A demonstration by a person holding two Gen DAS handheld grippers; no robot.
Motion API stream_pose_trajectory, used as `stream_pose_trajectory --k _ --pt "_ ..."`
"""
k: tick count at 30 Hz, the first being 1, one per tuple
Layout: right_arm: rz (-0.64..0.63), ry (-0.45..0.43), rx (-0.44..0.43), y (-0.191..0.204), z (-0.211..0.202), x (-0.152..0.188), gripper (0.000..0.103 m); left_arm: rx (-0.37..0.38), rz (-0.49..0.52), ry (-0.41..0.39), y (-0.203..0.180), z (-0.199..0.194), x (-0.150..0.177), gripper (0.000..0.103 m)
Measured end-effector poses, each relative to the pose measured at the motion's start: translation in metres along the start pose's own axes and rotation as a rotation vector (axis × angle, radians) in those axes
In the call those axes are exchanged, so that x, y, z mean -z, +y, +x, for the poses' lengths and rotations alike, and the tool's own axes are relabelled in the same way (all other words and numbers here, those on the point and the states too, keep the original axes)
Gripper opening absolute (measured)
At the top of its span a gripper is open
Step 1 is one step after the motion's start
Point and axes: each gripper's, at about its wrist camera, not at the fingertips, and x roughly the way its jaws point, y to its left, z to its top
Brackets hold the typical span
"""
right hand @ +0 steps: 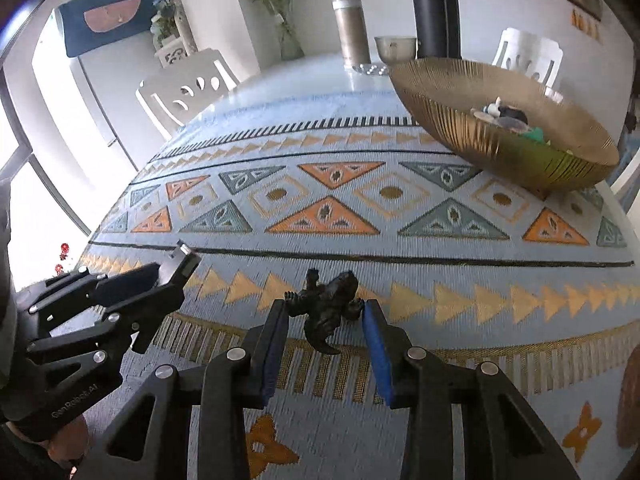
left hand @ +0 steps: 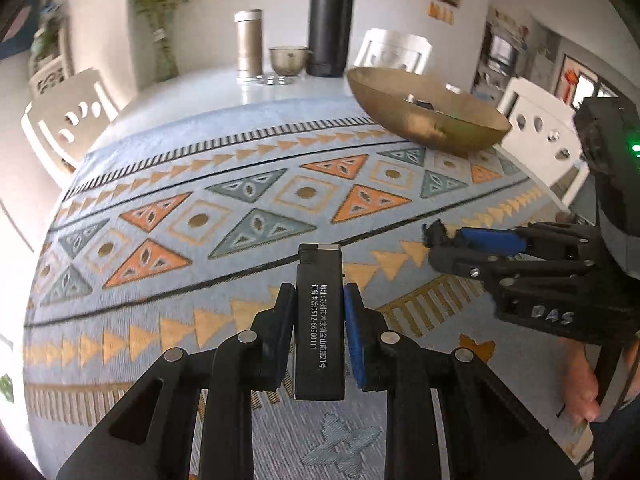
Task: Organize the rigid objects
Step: 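Carry the black USB stick and black figurine over the golden bowl with both grippers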
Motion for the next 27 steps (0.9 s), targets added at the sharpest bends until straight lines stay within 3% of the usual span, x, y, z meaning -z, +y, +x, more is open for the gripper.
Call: stream_pose_trajectory --k 6,8,9,10,11,17,24,27 --pt "0.014 0.046 -0.09 -0.004 0.006 0.001 0.038 -0.039 -0.037 0.013 0.008 0.005 0.002 0.021" --pt "0.019 0.037 -0.103 -0.006 0.003 0.001 0.047 -0.056 -0.014 0.013 0.004 0.005 0.004 0.021" --pt "0.022 0.036 -0.1 -0.006 0.002 0.002 0.064 -0.057 -0.002 0.011 0.002 0.005 0.004 0.021" --pt "0.029 0.026 -0.089 -0.008 0.0 0.002 0.075 -0.058 0.012 0.007 -0.001 0.005 0.005 0.021" --pt "0.033 0.017 -0.081 -0.007 -0.002 0.002 0.077 -0.062 0.027 0.005 -0.004 0.005 0.005 0.022" --pt "0.023 0.022 -0.041 -0.002 0.0 0.001 0.078 -0.052 0.028 0.0 -0.004 0.004 0.004 0.022" --pt "-0.111 0.036 0.079 0.025 0.007 0.004 0.078 -0.056 0.029 0.005 -0.005 0.005 0.005 0.022" --pt "-0.179 0.024 0.118 0.039 0.008 0.007 0.07 -0.058 0.028 0.025 -0.004 0.008 0.005 0.026"
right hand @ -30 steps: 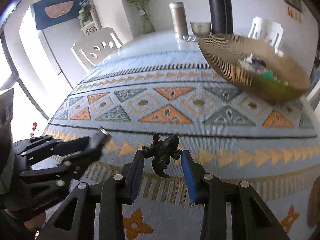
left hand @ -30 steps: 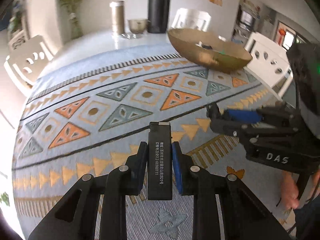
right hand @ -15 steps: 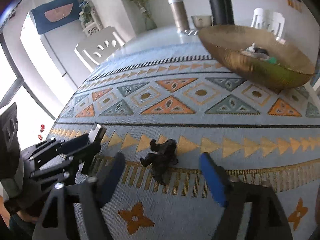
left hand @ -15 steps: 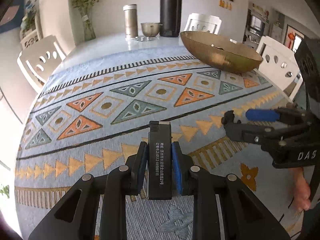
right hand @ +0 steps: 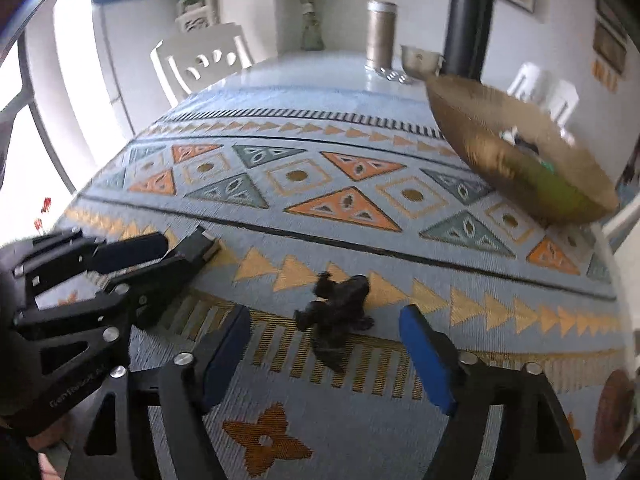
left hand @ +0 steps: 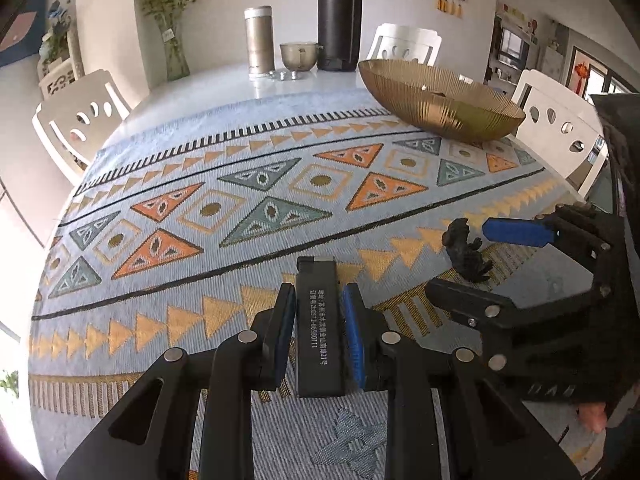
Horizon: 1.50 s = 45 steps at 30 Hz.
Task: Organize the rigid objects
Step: 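Carry the black USB stick and black figurine over the golden bowl with both grippers, then open both grippers to drop the stick and figurine into the bowl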
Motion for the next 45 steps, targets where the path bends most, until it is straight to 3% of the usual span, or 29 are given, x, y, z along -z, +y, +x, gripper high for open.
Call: stream_pose_trajectory --k 2,8,10,12,16,22,27,30,33,37,40,45 --pt "-0.021 0.008 0.013 0.004 0.002 0.001 0.065 -0.013 0.0 0.032 0.0 0.005 0.001 0.035" --pt "0.065 0.027 -0.01 -0.014 0.005 0.0 0.06 -0.058 0.047 0.042 -0.009 0.008 0.002 0.035" --pt "0.07 0.03 -0.008 -0.014 0.006 -0.001 0.051 -0.061 0.058 0.039 -0.011 0.007 0.003 0.033" --pt "0.041 0.024 -0.013 -0.009 0.005 0.0 0.038 -0.054 0.066 0.036 -0.013 0.006 0.002 0.021" --pt "-0.049 -0.004 0.0 0.01 0.0 0.002 0.037 -0.126 0.068 -0.019 -0.016 -0.004 0.002 0.021" --pt "-0.001 -0.097 -0.025 -0.001 -0.02 0.003 0.037 -0.098 0.033 -0.1 -0.014 -0.023 -0.007 0.021" --pt "0.106 -0.137 -0.065 -0.023 -0.036 -0.001 0.037 -0.01 0.062 -0.176 -0.03 -0.047 -0.046 0.021" --pt "0.15 -0.196 -0.034 -0.037 -0.062 -0.014 0.037 0.044 0.088 -0.236 -0.041 -0.06 -0.081 0.021" --pt "0.188 -0.29 0.023 -0.057 -0.101 -0.039 0.037 0.106 0.093 -0.292 -0.053 -0.068 -0.12 0.021" --pt "0.259 -0.382 0.166 -0.094 -0.142 -0.08 0.037 0.152 0.099 -0.362 -0.072 -0.069 -0.164 0.021" --pt "0.348 -0.386 0.267 -0.127 -0.145 -0.102 0.037 0.187 0.075 -0.358 -0.08 -0.05 -0.193 0.021" --pt "0.548 -0.296 0.286 -0.183 -0.109 -0.11 0.037 0.183 0.05 -0.287 -0.092 0.008 -0.212 0.021"
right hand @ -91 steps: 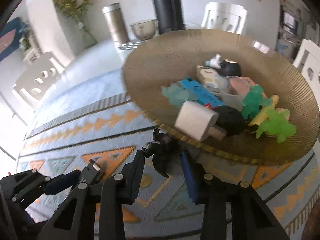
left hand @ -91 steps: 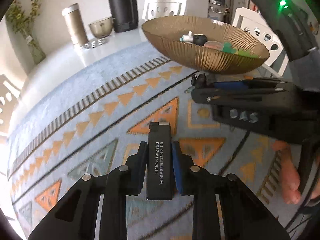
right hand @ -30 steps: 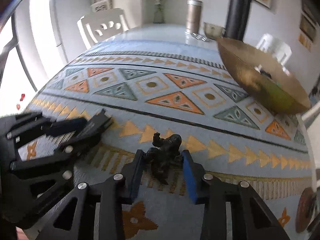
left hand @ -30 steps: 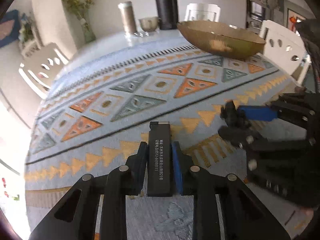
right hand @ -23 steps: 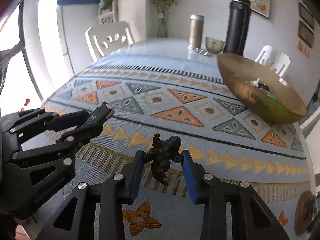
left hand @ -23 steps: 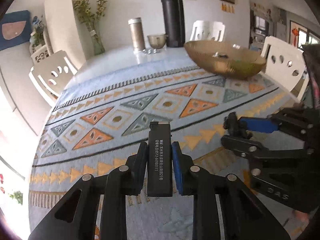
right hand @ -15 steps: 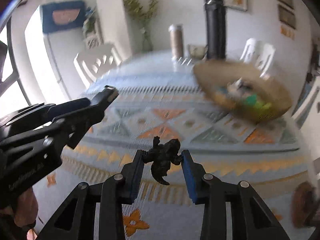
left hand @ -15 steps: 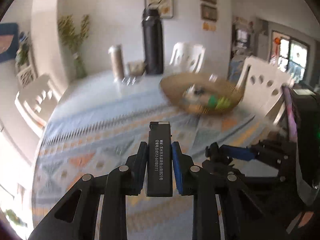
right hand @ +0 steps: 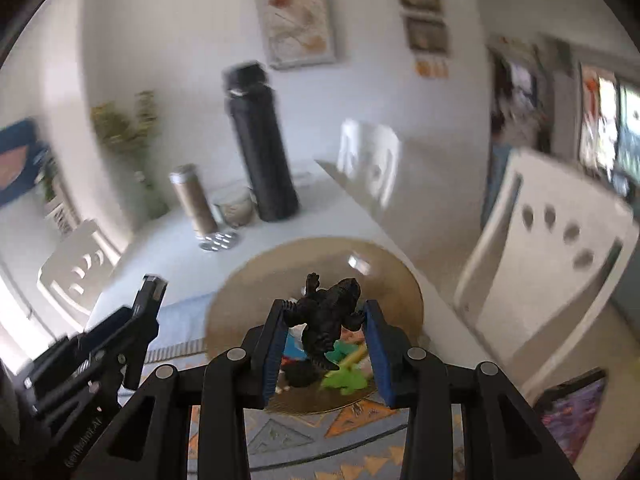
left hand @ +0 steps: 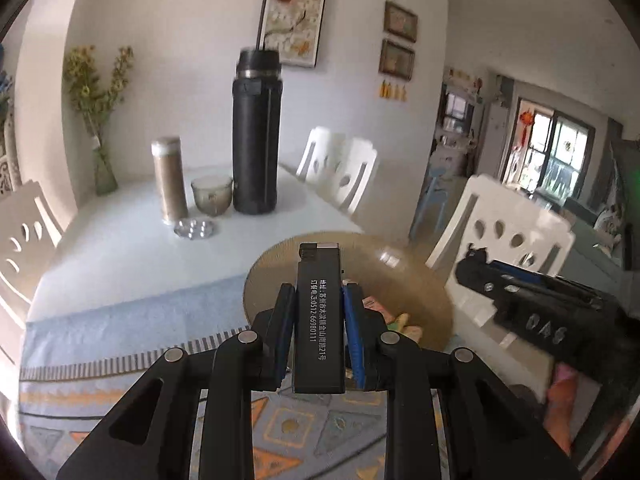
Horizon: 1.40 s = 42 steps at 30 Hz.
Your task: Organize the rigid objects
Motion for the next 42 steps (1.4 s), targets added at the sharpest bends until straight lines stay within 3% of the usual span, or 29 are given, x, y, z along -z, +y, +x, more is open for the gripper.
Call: stream_pose_trajectory --k 7,9,10,12,14,17,19,21,27,29,30,35,40,42 --pt "0.061 0.12 0.072 -0.023 0.058 0.007 0.037 0.035 -0.003 0.106 -0.004 0.054 0.013 0.022" --pt "0.091 0.132 0.08 -0.033 0.067 0.006 0.037 0.028 0.0 0.105 -0.004 0.058 0.013 0.022" --pt "0.108 0.134 0.076 -0.039 0.072 0.005 0.037 0.011 -0.005 0.08 -0.003 0.056 0.011 0.033" --pt "0.123 0.142 0.087 -0.045 0.077 0.003 0.039 0.003 -0.019 0.055 0.001 0.048 0.006 0.044" --pt "0.14 0.147 0.093 -0.049 0.075 0.001 0.043 0.008 -0.024 0.029 0.007 0.033 0.003 0.044" --pt "0.123 0.115 0.084 -0.041 0.056 0.001 0.056 -0.034 0.003 -0.004 0.014 0.005 0.0 0.047" --pt "0.095 0.089 0.068 -0.028 0.038 0.004 0.063 -0.054 0.005 -0.02 0.02 -0.016 0.001 0.054" --pt "0.069 0.077 0.034 -0.014 0.022 0.009 0.065 -0.079 -0.009 -0.044 0.029 -0.043 0.005 0.063" --pt "-0.059 0.077 -0.115 0.05 -0.029 0.035 0.07 -0.236 -0.028 -0.127 0.053 -0.137 0.016 0.065" --pt "-0.102 0.074 -0.158 0.073 -0.042 0.045 0.075 -0.269 -0.067 -0.158 0.063 -0.169 0.021 0.073" --pt "-0.121 0.072 -0.176 0.084 -0.047 0.05 0.077 -0.287 -0.089 -0.173 0.068 -0.184 0.026 0.079" --pt "-0.225 0.08 -0.272 0.134 -0.061 0.094 0.082 -0.371 -0.178 -0.187 0.091 -0.222 0.072 0.082" --pt "-0.332 0.037 -0.22 0.146 -0.047 0.161 0.084 -0.403 -0.247 -0.078 0.113 -0.187 0.148 0.082" --pt "-0.366 0.032 -0.206 0.145 -0.039 0.182 0.084 -0.382 -0.268 -0.04 0.121 -0.17 0.175 0.082"
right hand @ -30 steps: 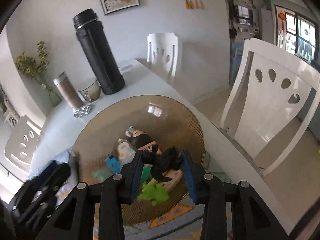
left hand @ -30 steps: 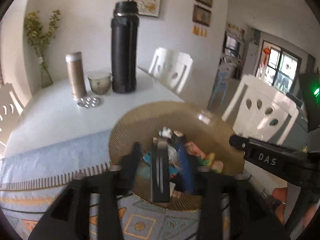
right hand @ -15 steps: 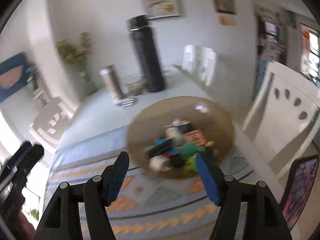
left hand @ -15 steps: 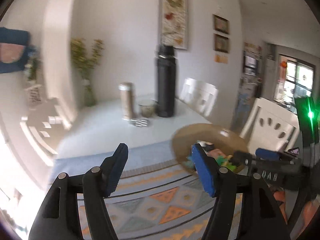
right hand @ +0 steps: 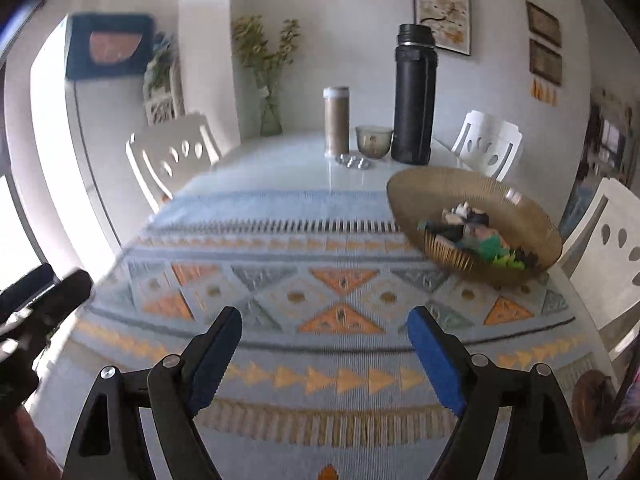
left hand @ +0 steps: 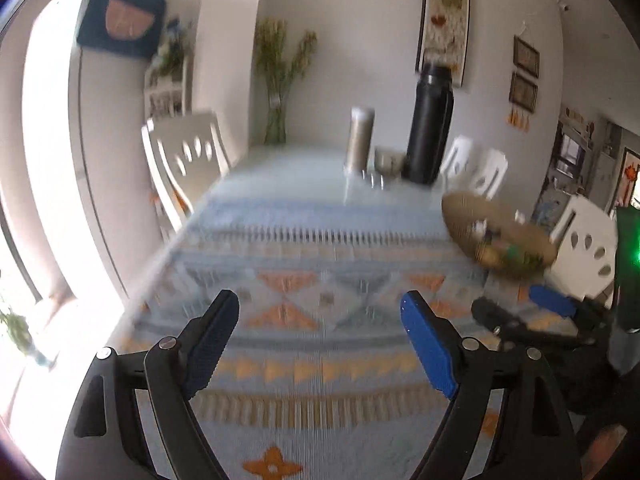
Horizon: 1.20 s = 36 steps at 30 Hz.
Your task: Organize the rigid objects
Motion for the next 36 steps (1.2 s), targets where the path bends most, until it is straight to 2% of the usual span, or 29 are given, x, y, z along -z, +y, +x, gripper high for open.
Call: stream_pose_trajectory --k 2,6,8,11,16,20,22,36 --pt "-0.015 0.021 0.023 0.001 0.011 0.015 0.084 0.009 -0.015 0.041 0.005 0.018 0.015 0.082" --pt "-0.011 0.063 0.023 -0.006 0.027 0.025 0.084 -0.013 0.013 0.102 0.009 0.034 0.028 0.082" --pt "0.032 0.093 -0.018 -0.015 0.033 0.025 0.084 0.006 -0.009 0.127 0.012 0.038 0.029 0.082" --pt "0.081 0.117 -0.006 -0.024 0.036 0.026 0.084 0.023 -0.033 0.166 0.017 0.041 0.034 0.082" --pt "0.13 0.104 -0.021 -0.033 0.033 0.026 0.09 -0.008 -0.019 0.14 0.013 0.035 0.037 0.082" --pt "0.128 0.095 -0.031 -0.033 0.03 0.026 0.09 -0.047 0.053 0.099 0.001 0.029 0.037 0.083" --pt "0.126 0.095 -0.03 -0.032 0.03 0.026 0.09 -0.049 0.076 0.093 -0.003 0.028 0.037 0.087" --pt "0.147 0.089 -0.044 -0.037 0.028 0.026 0.09 -0.059 0.053 0.112 0.003 0.03 0.035 0.087"
